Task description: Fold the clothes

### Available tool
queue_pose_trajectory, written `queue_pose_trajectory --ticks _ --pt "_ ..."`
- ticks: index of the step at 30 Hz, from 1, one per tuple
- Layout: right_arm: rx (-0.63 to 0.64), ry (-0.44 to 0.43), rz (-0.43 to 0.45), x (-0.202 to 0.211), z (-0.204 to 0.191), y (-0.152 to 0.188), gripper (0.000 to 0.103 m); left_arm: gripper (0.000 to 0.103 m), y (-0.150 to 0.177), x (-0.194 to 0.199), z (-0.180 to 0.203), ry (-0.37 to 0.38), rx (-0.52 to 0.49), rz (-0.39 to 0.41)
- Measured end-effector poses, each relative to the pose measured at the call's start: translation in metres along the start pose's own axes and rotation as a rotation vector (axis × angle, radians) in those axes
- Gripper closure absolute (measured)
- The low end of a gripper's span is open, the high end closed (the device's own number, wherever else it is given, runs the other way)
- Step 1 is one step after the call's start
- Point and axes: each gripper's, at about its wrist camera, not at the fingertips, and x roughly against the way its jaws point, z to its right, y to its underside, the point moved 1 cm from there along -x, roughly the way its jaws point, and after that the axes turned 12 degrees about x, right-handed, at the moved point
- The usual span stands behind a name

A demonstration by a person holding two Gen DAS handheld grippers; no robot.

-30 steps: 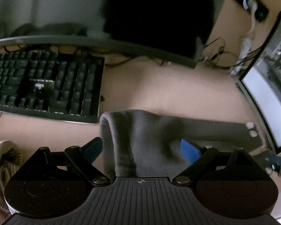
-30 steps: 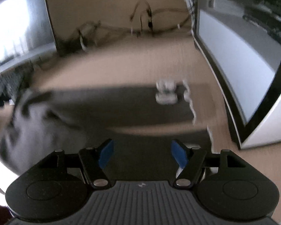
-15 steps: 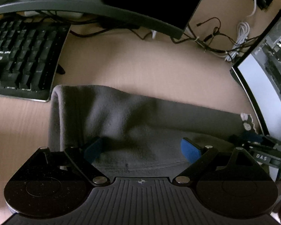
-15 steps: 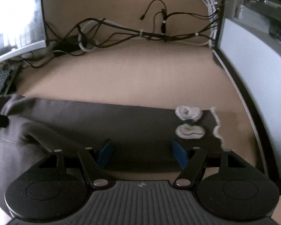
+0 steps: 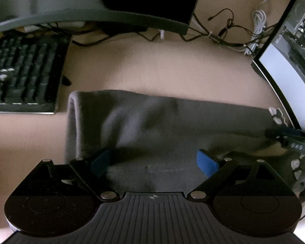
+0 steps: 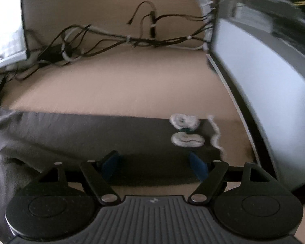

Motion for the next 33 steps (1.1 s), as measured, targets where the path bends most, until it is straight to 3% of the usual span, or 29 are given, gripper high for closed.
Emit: queue_pose_trajectory --ticks 4,8,13,16,21,25,33 --pt "-0.008 -0.032 0.059 0.041 -0.008 0.007 0.024 0.008 0.003 0.019 0.005 -0.019 -0.068 0.05" --pt "-0.109 -0.072 0.006 0.069 -0.026 0.031 0.02 0.008 0.017 0.028 0.005 0.0 -0.103 0.025" --pt "-0.217 0.026 -0.078 0.071 -0.045 0.067 0.017 0.007 0.05 0.016 0.004 0.045 -0.202 -0.078" --pt "-0.205 0.061 -0.084 0.074 -0.055 0.074 0.005 0.007 0.058 0.017 0.004 0.034 -0.271 -0.041" --pt "-0.146 0.079 -0.074 0.071 -0.066 0.078 0.0 0.007 0.06 0.019 0.0 0.023 -0.218 -0.009" --pt "-0.147 0.046 -0.014 0.075 -0.056 0.078 0.0 0.007 0.067 0.029 0.008 -0.018 -0.16 0.04" --pt "-0.126 -0.058 0.178 0.154 -0.035 0.095 0.0 0.007 0.126 0.1 0.042 -0.068 -0.044 0.171"
